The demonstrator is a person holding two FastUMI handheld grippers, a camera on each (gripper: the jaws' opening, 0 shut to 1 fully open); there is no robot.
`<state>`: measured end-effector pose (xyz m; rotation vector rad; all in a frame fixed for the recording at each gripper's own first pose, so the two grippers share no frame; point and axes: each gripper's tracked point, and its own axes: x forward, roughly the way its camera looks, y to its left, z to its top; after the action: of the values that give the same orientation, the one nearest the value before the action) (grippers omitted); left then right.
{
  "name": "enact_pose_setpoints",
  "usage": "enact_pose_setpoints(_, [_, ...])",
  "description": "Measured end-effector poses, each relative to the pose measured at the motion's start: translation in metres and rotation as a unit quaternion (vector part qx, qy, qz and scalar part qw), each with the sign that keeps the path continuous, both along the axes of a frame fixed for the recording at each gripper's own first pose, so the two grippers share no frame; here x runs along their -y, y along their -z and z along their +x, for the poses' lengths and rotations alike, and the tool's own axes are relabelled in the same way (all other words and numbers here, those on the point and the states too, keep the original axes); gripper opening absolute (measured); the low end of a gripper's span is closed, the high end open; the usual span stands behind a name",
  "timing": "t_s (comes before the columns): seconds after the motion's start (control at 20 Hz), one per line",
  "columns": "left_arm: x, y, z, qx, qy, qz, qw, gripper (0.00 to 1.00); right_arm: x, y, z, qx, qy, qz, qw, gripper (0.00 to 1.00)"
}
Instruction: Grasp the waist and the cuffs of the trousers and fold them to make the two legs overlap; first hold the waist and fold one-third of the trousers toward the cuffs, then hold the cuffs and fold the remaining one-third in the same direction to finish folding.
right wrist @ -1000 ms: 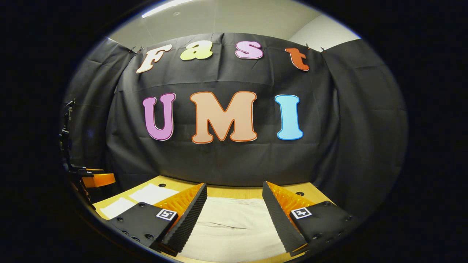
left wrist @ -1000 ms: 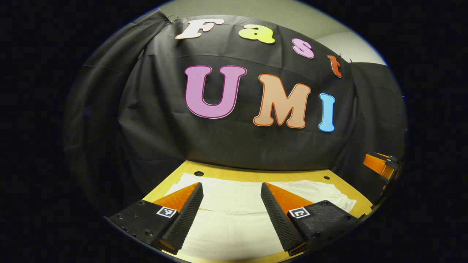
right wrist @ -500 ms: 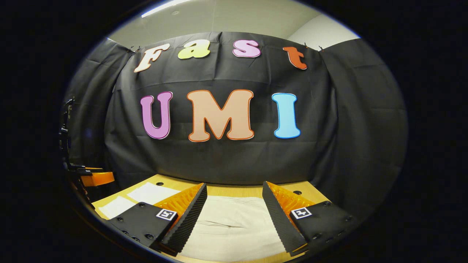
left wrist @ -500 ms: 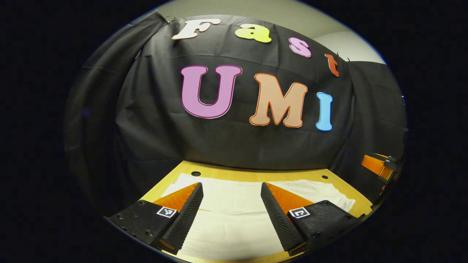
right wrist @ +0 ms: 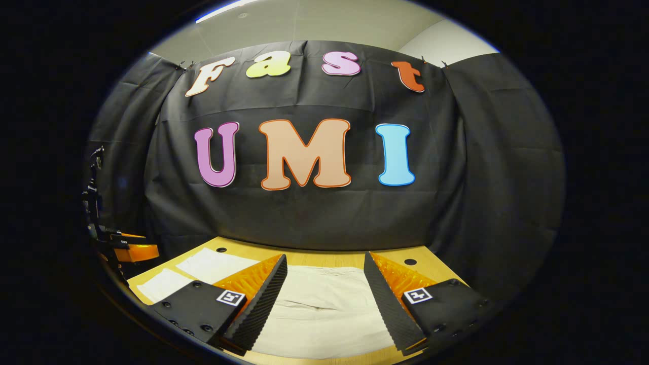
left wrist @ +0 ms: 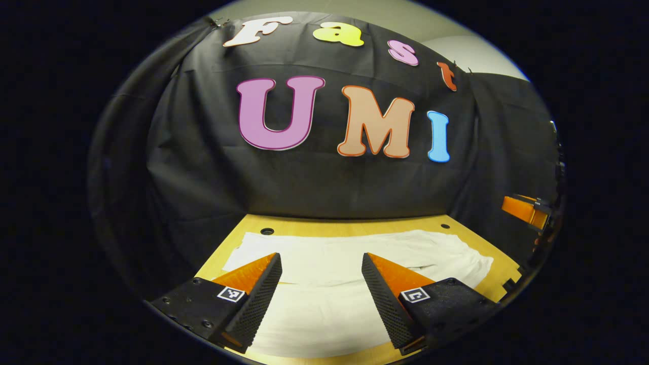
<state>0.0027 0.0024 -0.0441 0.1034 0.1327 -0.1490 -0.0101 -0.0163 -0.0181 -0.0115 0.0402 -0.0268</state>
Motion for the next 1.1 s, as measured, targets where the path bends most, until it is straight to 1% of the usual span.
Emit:
enact_pose_setpoints(0.15, [-0.009, 0.031, -0.009, -0.057, 0.044, 0.027, 0.997, 0.95, -0.005, 0.007, -0.004, -0.009, -0.002, -0.006, 1.0, 0.98])
enact_pose_setpoints(0.25, [-0.014, 0.054, -0.018, -0.1, 0.082, 0.057, 0.99, 0.95, -0.008, 0.009, -0.006, -0.012, -0.001, -0.004, 1.0, 0.98])
enact_pose_setpoints(0.35, [-0.037, 0.081, -0.026, -0.15, 0.094, 0.101, 0.979, 0.95, -0.008, 0.015, -0.01, -0.02, 0.005, -0.001, 1.0, 0.98])
enact_pose_setpoints(0.5, [-0.061, 0.12, -0.042, -0.226, 0.126, 0.155, 0.954, 0.94, -0.004, 0.021, -0.015, -0.031, 0.02, -0.005, 0.999, 0.98])
enact_pose_setpoints(0.6, [-0.076, 0.139, -0.056, -0.263, 0.154, 0.196, 0.932, 0.94, 0.0, 0.024, -0.018, -0.036, 0.027, -0.01, 0.999, 0.98])
enact_pose_setpoints(0.65, [-0.084, 0.146, -0.058, -0.279, 0.172, 0.22, 0.919, 0.93, 0.003, 0.026, -0.02, -0.038, 0.031, -0.012, 0.999, 0.98])
enact_pose_setpoints(0.8, [-0.102, 0.16, -0.076, -0.33, 0.226, 0.283, 0.872, 0.92, 0.008, 0.029, -0.023, -0.044, 0.043, -0.015, 0.998, 0.98])
enact_pose_setpoints(0.85, [-0.109, 0.165, -0.083, -0.348, 0.244, 0.297, 0.855, 0.92, 0.009, 0.031, -0.024, -0.046, 0.047, -0.015, 0.998, 0.98])
enact_pose_setpoints(0.95, [-0.122, 0.177, -0.089, -0.375, 0.269, 0.324, 0.826, 0.92, 0.011, 0.033, -0.025, -0.05, 0.052, -0.013, 0.997, 0.98])
enact_pose_setpoints(1.0, [-0.127, 0.183, -0.091, -0.385, 0.278, 0.336, 0.813, 0.92, 0.01, 0.034, -0.026, -0.052, 0.054, -0.013, 0.997, 0.98])
enact_pose_setpoints(1.1, [-0.132, 0.19, -0.096, -0.397, 0.291, 0.357, 0.794, 0.91, 0.011, 0.036, -0.027, -0.054, 0.057, -0.018, 0.997, 0.98])
